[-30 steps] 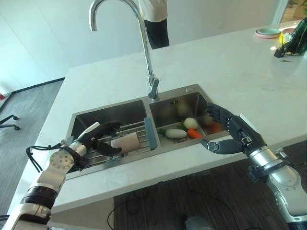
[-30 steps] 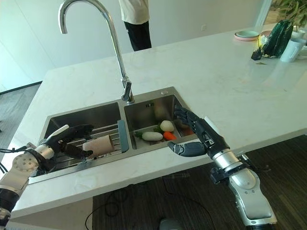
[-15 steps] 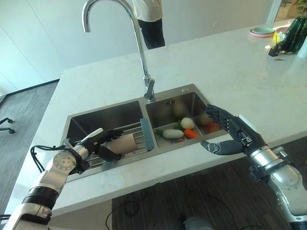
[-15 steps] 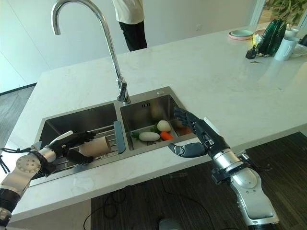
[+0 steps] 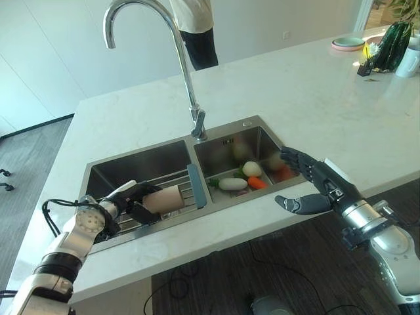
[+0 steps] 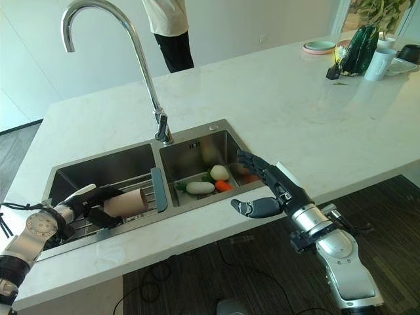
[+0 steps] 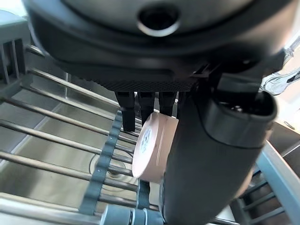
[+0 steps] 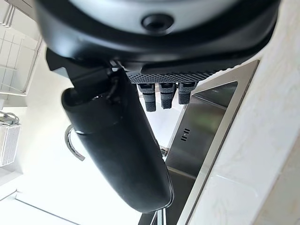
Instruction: Place the dishes in the dishwasher.
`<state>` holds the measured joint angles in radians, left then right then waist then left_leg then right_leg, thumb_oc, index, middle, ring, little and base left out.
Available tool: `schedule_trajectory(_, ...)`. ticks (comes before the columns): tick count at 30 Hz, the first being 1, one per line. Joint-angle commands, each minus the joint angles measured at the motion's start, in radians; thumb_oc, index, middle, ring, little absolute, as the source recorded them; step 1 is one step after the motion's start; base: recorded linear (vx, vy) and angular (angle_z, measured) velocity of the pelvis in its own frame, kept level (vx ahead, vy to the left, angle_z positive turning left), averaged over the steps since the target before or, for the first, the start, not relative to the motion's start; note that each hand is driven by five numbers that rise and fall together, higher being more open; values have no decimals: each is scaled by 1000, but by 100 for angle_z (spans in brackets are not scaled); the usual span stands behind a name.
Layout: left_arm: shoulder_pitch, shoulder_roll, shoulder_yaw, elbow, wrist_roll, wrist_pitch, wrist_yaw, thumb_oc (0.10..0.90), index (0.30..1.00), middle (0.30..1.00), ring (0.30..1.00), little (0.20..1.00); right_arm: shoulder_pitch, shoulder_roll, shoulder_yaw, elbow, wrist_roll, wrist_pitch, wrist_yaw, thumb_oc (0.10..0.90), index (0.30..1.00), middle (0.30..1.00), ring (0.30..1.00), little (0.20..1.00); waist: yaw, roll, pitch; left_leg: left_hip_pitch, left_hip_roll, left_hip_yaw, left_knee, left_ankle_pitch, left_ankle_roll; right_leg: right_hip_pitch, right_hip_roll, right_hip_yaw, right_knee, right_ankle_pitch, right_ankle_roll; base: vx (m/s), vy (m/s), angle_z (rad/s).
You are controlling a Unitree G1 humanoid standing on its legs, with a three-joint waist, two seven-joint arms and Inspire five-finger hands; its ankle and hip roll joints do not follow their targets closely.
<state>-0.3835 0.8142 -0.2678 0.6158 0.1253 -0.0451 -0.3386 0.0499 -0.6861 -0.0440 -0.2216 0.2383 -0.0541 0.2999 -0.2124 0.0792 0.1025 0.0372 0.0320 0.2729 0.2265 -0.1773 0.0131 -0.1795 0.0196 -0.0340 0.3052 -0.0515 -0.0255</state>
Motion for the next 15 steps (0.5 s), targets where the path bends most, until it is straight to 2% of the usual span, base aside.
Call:
schedule_trajectory(1, -70, 26, -5, 32, 105, 61, 41, 400, 300, 300, 300, 300, -106, -16, -19, -91, 12, -67, -4, 800, 900, 900, 900, 900, -3, -8, -58, -44, 48, 8, 74, -92, -28, 94, -57, 10, -5, -129, 158, 15, 61, -1)
schedule_trajectory(4, -74, 28, -6, 48, 128, 48, 65, 400, 300, 300, 300, 300, -102, -20, -25, -88, 16, -73, 3, 800, 900, 900, 900, 900, -5, -8, -58, -41, 46, 10, 74, -92, -26, 97, -56, 13, -5, -128, 158, 6, 23, -4)
schedule_trajectory(9, -56, 13, 4, 2, 131, 38, 114, 400, 300, 300, 300, 300, -78, -24, -44, -82, 19, -84, -7, 800, 900, 900, 900, 900, 9, -27, -65, -48, 41, -5, 74, -92, -24, 97, -60, 4, -5, -128, 159, 0, -12, 2)
schedule_trajectory(12, -21, 25, 63, -69, 73, -32, 219, 400, 300, 300, 300, 300, -65, -1, -54, -77, 7, -99, -2, 800, 900, 900, 900, 900, 21, -33, -67, -49, 44, -9, 74, -92, -27, 100, -64, -6, -5, -132, 158, 24, -44, 1)
schedule_trajectory(14, 4, 29, 151, -146, 3, -100, 336, 400, 300, 300, 300, 300, -57, 18, -59, -77, 3, -100, -28, 800, 900, 900, 900, 900, 39, -42, -69, -52, 42, -21, 74, -90, -28, 104, -68, -18, -5, -133, 155, 24, -85, 8)
schedule_trajectory(15, 13, 25, 174, -171, 0, -109, 356, 400, 300, 300, 300, 300, -55, 24, -60, -76, 1, -102, -30, 800, 900, 900, 900, 900, 42, -44, -69, -53, 42, -24, 74, -89, -29, 104, -68, -20, -5, -134, 154, 11, -71, 13)
